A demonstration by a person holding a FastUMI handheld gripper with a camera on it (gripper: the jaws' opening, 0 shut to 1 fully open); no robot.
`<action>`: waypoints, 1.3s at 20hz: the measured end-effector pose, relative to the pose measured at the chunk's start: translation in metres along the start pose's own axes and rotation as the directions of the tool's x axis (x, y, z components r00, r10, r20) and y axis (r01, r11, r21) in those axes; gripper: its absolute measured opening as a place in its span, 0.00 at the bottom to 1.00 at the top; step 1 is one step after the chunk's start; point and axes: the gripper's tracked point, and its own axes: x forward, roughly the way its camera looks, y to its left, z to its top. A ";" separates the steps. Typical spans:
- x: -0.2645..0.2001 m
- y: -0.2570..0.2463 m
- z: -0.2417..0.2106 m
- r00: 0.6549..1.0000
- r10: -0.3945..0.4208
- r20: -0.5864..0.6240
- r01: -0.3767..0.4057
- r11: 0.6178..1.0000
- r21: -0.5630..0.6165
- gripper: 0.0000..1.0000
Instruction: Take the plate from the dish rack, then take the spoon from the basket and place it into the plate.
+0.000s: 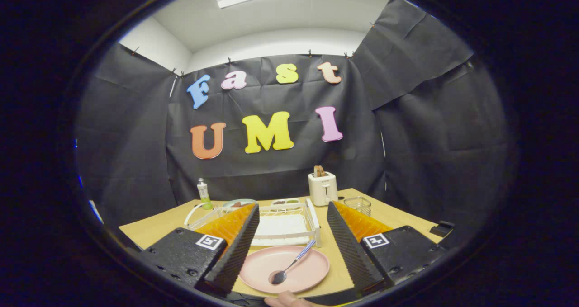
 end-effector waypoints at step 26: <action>-0.059 -0.036 0.063 0.999 0.038 -0.001 -0.038 0.999 0.015 1.00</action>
